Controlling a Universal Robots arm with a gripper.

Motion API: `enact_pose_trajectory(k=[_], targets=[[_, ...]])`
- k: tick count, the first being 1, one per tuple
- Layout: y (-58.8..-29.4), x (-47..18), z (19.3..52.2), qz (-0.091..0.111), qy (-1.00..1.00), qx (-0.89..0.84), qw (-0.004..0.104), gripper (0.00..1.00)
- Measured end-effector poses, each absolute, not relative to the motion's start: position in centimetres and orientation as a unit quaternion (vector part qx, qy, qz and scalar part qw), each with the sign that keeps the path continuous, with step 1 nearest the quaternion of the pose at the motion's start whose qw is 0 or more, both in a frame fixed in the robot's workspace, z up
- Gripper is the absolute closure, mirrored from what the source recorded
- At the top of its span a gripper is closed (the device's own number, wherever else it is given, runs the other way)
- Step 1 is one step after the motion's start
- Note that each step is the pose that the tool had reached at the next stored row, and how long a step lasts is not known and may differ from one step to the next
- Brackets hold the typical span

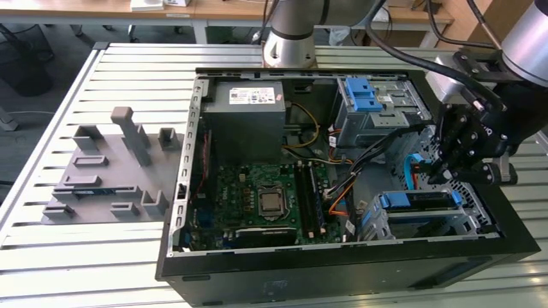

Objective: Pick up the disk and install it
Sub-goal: 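Insert the first disk wire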

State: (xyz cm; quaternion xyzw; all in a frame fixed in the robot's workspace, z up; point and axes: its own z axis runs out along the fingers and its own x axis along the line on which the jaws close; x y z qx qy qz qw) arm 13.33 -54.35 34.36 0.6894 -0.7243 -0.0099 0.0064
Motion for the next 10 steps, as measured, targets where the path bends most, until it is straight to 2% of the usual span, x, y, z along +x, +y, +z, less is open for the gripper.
enact_pose_trajectory(k=[10], targets=[[-55.23,13.12,33.91,-0.01,-0.725,0.689,0.006,0.84]])
